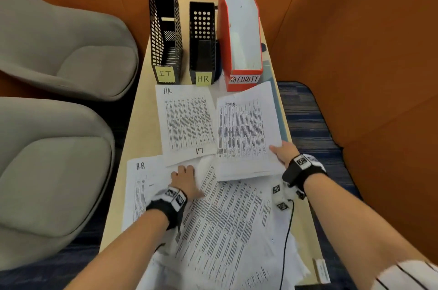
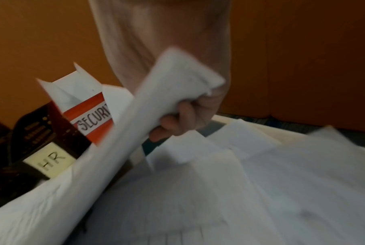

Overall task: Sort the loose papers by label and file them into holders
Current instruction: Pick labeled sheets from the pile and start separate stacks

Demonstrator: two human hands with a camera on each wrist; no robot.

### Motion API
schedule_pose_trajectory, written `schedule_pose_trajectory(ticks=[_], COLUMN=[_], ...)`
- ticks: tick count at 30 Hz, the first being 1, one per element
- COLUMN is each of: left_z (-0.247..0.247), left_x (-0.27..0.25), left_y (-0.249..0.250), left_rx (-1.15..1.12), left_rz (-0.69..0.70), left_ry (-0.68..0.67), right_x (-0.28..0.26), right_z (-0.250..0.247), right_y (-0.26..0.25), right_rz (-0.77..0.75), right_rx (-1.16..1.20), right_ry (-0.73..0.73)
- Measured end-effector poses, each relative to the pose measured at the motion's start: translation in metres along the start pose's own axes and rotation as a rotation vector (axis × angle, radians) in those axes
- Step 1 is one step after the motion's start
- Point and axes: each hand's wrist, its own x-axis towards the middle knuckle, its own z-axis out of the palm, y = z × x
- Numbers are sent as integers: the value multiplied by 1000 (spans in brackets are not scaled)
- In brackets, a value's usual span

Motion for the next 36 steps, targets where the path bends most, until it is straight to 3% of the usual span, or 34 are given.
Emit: schedule_pose_trajectory(ticks=[4,5,6,8,13,16,19,21,23,25,26,28,31,33,36], left_z=[28,33,38,47,50,44,44,50,56,61,62,61,57,53,51], left_x=[-9,-12,-15,-20,-29,-29,-32,-35,-39,-40,-41,-41,-38,-35,-33], left_y=[0,0,-1,-5,-9,-8,-11,-16,-18,-18,-18,-16,-13,-10,-1], left_rx=[176,198,206,234,206,140,108,44,-93,-290,-369,-467,-644,-616,-574], left_rz=[42,50,59,75,95,96,155,261,377,389,365,318,225,145,134], left_ry=[72,78,87,97,119,140,172,224,246,208,174,130,245,289,63], right_x=[14,22,29,40,30,23,2,-20,-50,-80,-90,-104,-114,-120,-118], right_z=[-19,-19,-17,-11,-8,-13,-9,5,21,38,46,63,76,76,73], right_y=[-38,-45,-47,-49,-63,-56,-47,-34,-12,12,23,42,56,60,68], right_rz=[-45,-17,-15,-71,-105,-49,-210,-360,-413,-396,-411,-422,-469,-498,-468], right_rx=[-314,-253,-97,-94,-83,-280,-441,-350,-374,-492,-568,-717,-860,-903,-832], right_ry=[-59,-77,-23,78,89,120,266,152,-113,-385,-448,-472,-491,-521,-504])
